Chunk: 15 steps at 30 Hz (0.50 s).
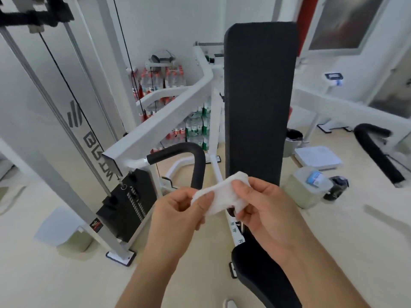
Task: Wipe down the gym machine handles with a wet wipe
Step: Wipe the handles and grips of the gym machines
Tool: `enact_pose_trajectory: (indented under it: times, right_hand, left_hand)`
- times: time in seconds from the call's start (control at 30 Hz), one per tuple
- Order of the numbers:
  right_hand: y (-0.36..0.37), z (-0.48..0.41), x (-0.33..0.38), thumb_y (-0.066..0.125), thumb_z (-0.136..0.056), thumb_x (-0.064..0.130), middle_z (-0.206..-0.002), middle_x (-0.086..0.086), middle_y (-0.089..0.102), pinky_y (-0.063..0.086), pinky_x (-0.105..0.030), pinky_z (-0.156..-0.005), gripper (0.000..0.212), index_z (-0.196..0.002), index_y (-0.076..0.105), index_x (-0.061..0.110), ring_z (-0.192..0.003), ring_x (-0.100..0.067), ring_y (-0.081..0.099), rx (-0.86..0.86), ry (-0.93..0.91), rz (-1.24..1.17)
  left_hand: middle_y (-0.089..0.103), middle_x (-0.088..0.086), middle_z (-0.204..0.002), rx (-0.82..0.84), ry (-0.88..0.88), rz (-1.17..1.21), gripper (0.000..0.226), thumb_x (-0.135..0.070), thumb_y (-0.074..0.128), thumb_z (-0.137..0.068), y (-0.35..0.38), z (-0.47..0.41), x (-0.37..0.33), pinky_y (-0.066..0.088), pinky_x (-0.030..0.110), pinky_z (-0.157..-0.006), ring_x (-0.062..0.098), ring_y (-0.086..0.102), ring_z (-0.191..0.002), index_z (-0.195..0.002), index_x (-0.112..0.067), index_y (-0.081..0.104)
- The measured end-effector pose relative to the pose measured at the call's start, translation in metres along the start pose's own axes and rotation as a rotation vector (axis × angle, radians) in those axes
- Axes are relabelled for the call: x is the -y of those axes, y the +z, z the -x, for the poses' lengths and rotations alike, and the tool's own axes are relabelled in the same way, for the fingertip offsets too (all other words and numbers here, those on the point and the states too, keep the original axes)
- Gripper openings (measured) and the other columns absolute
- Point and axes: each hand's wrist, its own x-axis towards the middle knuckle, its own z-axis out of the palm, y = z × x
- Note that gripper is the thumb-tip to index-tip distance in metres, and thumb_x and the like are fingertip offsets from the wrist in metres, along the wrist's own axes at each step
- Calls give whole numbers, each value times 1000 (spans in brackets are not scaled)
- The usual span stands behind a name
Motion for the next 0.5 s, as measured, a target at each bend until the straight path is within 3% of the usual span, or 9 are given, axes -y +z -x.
enact_pose_trajectory:
  times: [0.1,0.17,0.3,0.4,0.5]
  right_hand:
    - [-20,30,5,66,-76,20,-75,-7,57,42,-25,-63,13,-73,74,10,-73,-16,51,-83,-21,-92]
    - [-36,47,11,67,-72,22,-76,-6,59,42,-21,-55,13,-73,73,10,-69,-13,53,-115,-31,-162]
    - [-77,77,20,68,-75,20,-76,-5,61,39,-17,-46,13,-77,73,8,-64,-10,50,-168,-55,-202]
    - [-119,100,30,68,-74,23,-80,-6,62,41,-18,-49,12,-70,74,13,-67,-11,51,-241,-104,-169]
    - [-170,124,44,66,-72,27,-82,-3,67,46,-22,-57,14,-72,76,15,-71,-11,58,-293,-143,-168]
  left_hand:
    - [52,2,-58,46,-19,52,28,-25,63,-89,23,16,2,40,20,-60,11,47,-57,-65,-12,65]
    - [53,7,-70,95,-45,244,28,-22,66,-84,43,25,1,41,29,-68,15,49,-68,-68,1,60]
    - [52,2,-65,274,-153,625,20,-13,60,-75,85,37,-9,45,23,-58,14,52,-65,-55,-15,56]
    - [41,3,-59,409,-202,663,24,-13,66,-66,122,43,-17,34,25,-53,15,41,-58,-54,-15,45]
    - [38,5,-59,512,-229,655,26,-18,67,-66,173,54,-19,33,27,-54,17,40,-58,-57,-13,42]
